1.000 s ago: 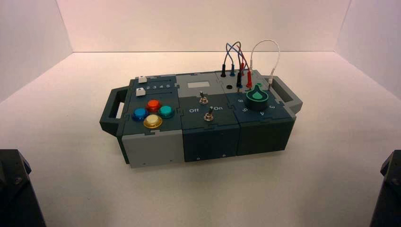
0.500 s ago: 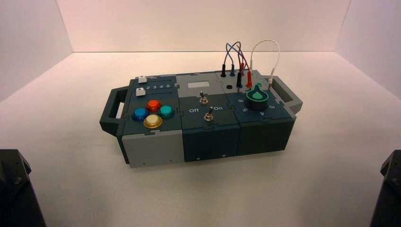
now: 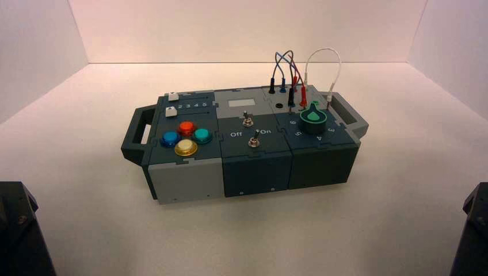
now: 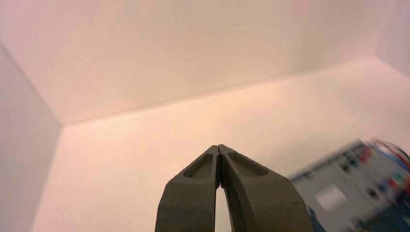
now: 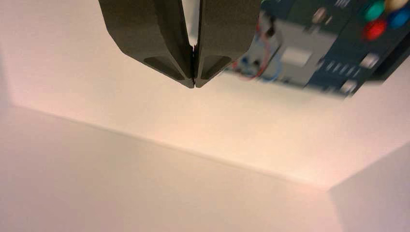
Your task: Push the yellow button with the right gripper.
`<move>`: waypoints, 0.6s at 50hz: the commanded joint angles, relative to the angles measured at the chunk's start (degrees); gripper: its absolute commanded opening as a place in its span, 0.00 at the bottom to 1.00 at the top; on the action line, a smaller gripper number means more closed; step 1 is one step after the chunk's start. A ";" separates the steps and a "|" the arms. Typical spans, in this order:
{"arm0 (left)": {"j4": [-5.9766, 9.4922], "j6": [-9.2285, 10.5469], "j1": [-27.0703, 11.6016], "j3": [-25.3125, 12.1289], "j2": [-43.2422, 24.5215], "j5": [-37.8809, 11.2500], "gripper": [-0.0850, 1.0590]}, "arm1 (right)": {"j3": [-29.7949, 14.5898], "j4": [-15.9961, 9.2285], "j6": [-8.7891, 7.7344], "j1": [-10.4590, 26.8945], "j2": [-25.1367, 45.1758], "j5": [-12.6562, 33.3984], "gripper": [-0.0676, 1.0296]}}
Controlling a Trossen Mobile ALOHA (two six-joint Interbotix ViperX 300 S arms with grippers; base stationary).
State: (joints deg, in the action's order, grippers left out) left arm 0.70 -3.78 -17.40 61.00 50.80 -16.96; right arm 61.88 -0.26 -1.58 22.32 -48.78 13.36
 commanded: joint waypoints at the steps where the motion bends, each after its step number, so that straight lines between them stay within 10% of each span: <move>1: 0.00 -0.26 -2.72 -3.52 -1.76 -8.26 0.05 | -2.99 -0.09 -0.09 3.16 2.72 2.37 0.04; 17: 0.00 -1.85 -8.00 -8.53 -6.33 -27.95 0.05 | -6.68 -1.32 -0.09 11.07 12.74 9.40 0.04; 30: 0.00 -1.85 -9.40 -7.65 -5.98 -31.03 0.05 | -11.60 -4.92 0.00 20.30 22.15 14.77 0.04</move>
State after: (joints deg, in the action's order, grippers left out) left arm 0.70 -5.36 -26.63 54.32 44.56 -47.37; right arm 53.70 -3.87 -1.58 39.02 -29.44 26.72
